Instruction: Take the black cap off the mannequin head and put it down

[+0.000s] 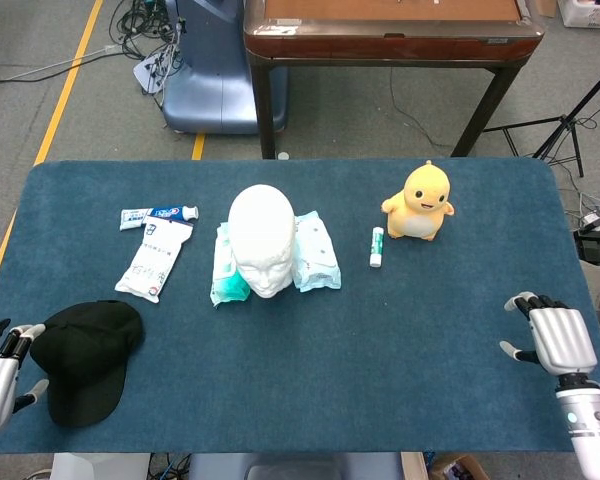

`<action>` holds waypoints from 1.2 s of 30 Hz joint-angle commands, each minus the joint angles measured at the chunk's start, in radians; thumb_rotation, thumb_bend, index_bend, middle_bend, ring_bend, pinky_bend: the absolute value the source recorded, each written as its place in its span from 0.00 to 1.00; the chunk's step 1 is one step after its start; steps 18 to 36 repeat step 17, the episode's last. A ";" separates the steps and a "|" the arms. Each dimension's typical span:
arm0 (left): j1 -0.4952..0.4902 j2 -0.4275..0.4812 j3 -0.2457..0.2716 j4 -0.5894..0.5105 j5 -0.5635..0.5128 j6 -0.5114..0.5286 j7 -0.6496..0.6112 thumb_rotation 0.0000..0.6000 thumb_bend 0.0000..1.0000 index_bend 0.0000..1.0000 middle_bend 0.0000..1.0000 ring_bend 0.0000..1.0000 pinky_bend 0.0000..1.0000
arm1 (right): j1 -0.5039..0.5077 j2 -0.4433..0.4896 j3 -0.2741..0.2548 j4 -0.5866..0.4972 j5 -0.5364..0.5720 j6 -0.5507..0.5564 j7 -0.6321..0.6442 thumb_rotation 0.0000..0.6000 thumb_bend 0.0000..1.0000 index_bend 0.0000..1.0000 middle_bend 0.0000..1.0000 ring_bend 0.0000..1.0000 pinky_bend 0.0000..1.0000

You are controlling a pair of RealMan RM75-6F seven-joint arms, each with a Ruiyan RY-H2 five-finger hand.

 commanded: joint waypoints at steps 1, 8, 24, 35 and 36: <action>-0.012 -0.028 -0.023 0.037 0.015 0.014 -0.028 1.00 0.05 0.30 0.31 0.17 0.31 | -0.004 0.002 0.000 0.000 -0.011 0.011 0.012 1.00 0.09 0.39 0.36 0.34 0.44; -0.029 -0.044 -0.054 0.065 -0.026 -0.019 -0.092 1.00 0.07 0.35 0.36 0.22 0.32 | -0.020 0.007 -0.002 0.008 -0.052 0.056 0.055 1.00 0.09 0.39 0.36 0.34 0.44; -0.039 -0.031 -0.068 0.074 -0.070 -0.062 -0.123 1.00 0.07 0.36 0.39 0.24 0.33 | -0.020 0.008 0.008 0.017 -0.027 0.046 0.055 1.00 0.09 0.39 0.36 0.34 0.44; -0.039 -0.031 -0.068 0.074 -0.070 -0.062 -0.123 1.00 0.07 0.36 0.39 0.24 0.33 | -0.020 0.008 0.008 0.017 -0.027 0.046 0.055 1.00 0.09 0.39 0.36 0.34 0.44; -0.039 -0.031 -0.068 0.074 -0.070 -0.062 -0.123 1.00 0.07 0.36 0.39 0.24 0.33 | -0.020 0.008 0.008 0.017 -0.027 0.046 0.055 1.00 0.09 0.39 0.36 0.34 0.44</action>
